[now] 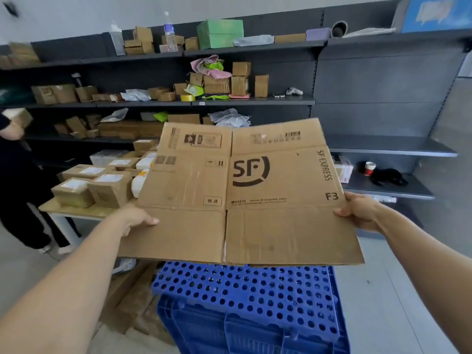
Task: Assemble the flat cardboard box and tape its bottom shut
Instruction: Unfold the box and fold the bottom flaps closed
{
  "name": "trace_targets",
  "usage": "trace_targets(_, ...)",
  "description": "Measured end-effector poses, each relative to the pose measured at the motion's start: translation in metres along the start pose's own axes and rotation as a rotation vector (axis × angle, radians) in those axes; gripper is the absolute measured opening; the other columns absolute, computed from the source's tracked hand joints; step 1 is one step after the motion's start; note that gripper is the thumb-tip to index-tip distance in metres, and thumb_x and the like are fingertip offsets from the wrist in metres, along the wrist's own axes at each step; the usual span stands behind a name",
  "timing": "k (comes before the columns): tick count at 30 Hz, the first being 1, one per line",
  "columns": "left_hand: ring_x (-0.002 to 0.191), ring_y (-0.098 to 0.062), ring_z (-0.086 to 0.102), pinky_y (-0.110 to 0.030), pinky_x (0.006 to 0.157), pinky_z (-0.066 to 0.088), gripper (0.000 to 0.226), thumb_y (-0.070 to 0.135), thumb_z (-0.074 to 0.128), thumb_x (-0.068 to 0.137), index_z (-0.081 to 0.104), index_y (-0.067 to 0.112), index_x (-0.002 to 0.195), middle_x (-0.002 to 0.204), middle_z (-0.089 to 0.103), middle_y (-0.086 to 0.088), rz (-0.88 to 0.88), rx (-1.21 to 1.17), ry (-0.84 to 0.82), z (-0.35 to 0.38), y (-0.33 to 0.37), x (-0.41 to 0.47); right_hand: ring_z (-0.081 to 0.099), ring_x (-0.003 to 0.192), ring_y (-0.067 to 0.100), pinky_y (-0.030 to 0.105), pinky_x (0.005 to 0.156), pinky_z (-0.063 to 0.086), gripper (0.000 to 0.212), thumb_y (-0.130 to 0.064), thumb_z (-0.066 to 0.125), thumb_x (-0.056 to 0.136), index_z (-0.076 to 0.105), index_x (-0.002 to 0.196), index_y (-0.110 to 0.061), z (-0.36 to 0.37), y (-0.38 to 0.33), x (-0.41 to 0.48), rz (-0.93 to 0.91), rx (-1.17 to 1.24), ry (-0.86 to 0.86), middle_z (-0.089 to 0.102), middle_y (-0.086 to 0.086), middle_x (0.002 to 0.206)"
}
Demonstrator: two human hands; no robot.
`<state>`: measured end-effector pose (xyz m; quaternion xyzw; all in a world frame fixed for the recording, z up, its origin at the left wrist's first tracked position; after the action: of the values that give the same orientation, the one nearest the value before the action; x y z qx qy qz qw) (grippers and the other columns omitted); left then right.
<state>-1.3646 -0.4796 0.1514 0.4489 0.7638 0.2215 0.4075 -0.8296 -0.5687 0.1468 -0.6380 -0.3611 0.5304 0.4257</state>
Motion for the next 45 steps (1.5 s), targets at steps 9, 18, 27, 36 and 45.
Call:
trace_targets(9,0.124,-0.031,0.048,-0.053,0.104,0.038,0.087,0.023,0.084,0.069,0.036,0.013,0.140,0.137,0.051,-0.008,0.165,-0.535,0.037,0.007,0.017,0.018,0.055,0.099,0.031,0.048,0.084,0.046,0.055,0.024,0.040,0.079,0.056,0.114,-0.014,-0.006,0.018,0.018,-0.024,0.062,0.118,0.060,0.010,0.109)
trace_targets(18,0.123,-0.032,0.050,-0.047,0.103,0.038,0.063,0.010,0.077,0.078,0.045,0.007,0.132,0.134,0.055,-0.010,0.198,-0.529,0.163,0.015,0.013,0.030,0.063,0.096,0.029,0.040,0.070,0.052,0.041,0.012,0.059,0.084,0.057,0.121,-0.004,-0.019,0.016,0.027,-0.145,0.300,0.293,0.066,0.014,0.113)
trace_targets(27,0.122,-0.028,0.051,-0.049,0.098,0.042,0.086,0.015,0.084,0.069,0.036,0.015,0.140,0.135,0.054,-0.003,0.249,-0.603,0.101,0.002,0.036,0.042,0.064,0.082,0.022,0.031,0.061,0.050,0.023,0.006,0.062,0.084,0.061,0.102,-0.010,-0.003,-0.034,0.029,-0.256,0.297,0.305,0.068,0.009,0.099)
trace_targets(36,0.119,-0.027,0.052,-0.051,0.095,0.042,0.068,0.016,0.080,0.075,0.044,0.011,0.133,0.132,0.056,-0.006,0.299,-0.600,0.152,-0.001,0.038,0.038,0.065,0.090,0.022,0.034,0.068,0.052,0.027,-0.008,0.066,0.087,0.060,0.113,-0.008,-0.010,-0.043,0.022,-0.336,0.339,0.395,0.068,0.007,0.101)
trace_targets(45,0.124,-0.029,0.049,-0.048,0.090,0.042,0.071,0.025,0.080,0.075,0.043,0.011,0.134,0.132,0.055,-0.004,0.313,-0.628,0.105,0.001,0.050,0.034,0.062,0.106,0.026,0.047,0.094,0.050,0.027,-0.016,0.068,0.084,0.058,0.110,-0.012,-0.008,-0.054,0.016,-0.394,0.388,0.430,0.066,0.007,0.113)
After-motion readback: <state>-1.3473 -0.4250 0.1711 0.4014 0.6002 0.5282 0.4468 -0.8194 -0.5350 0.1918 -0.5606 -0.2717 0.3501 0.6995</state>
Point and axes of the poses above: each hand's wrist, its own x-axis towards the middle knuckle, its own z-axis out of the palm, y = z × x, the point moved 9 cm from there along x, towards the middle knuckle
